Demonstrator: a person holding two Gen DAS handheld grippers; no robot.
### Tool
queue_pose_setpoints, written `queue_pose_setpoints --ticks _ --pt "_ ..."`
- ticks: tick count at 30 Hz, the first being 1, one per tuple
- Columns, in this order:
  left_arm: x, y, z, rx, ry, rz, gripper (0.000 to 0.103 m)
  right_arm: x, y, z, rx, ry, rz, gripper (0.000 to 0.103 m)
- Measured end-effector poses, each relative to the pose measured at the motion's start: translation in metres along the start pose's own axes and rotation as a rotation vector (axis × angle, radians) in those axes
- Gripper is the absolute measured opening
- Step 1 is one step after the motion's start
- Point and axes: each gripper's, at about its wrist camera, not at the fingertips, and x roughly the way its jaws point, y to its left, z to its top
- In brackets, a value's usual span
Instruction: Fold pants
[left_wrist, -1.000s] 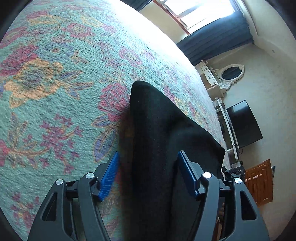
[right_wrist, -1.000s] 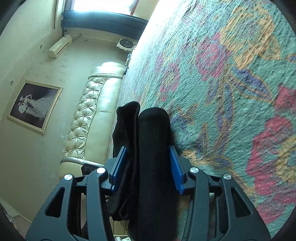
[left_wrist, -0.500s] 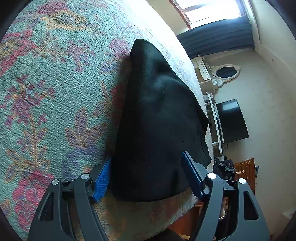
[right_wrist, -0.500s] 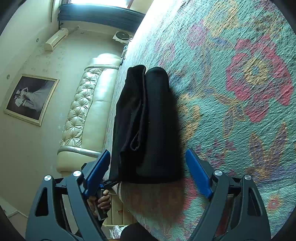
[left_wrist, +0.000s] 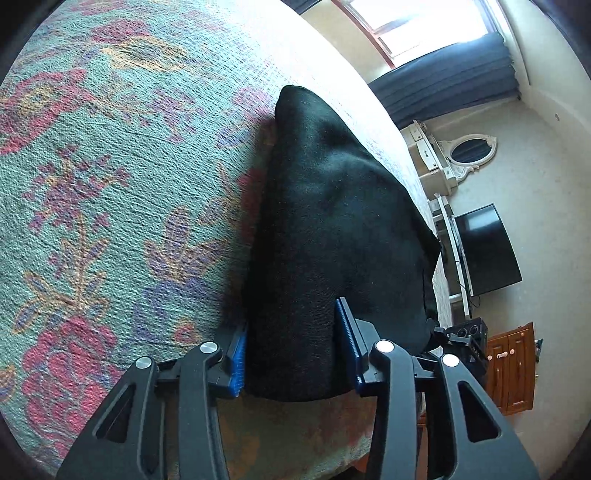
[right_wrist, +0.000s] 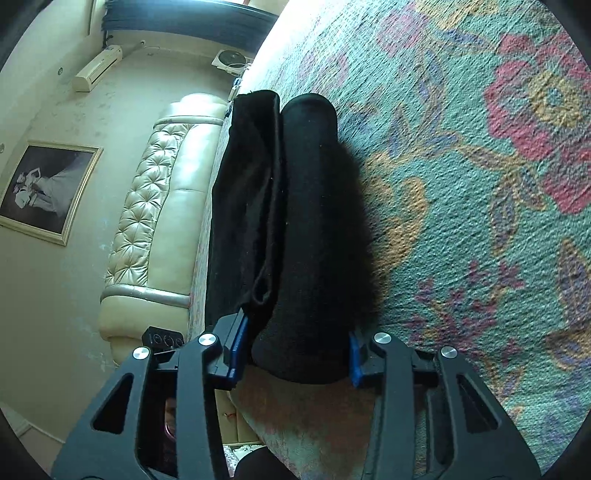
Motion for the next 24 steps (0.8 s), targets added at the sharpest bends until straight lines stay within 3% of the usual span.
queue_pose_setpoints --ticks 10,24 --pt "0.002 -0.025 0.000 0.081 -0.014 0.101 0.037 -0.014 -0.001 -0.005 0.001 -0.013 0.008 0.035" --pt "0.003 -0.026 -0.002 0.100 -0.008 0.130 0.037 -0.023 0.001 -0.016 0.003 -0.004 0.008 0.034"
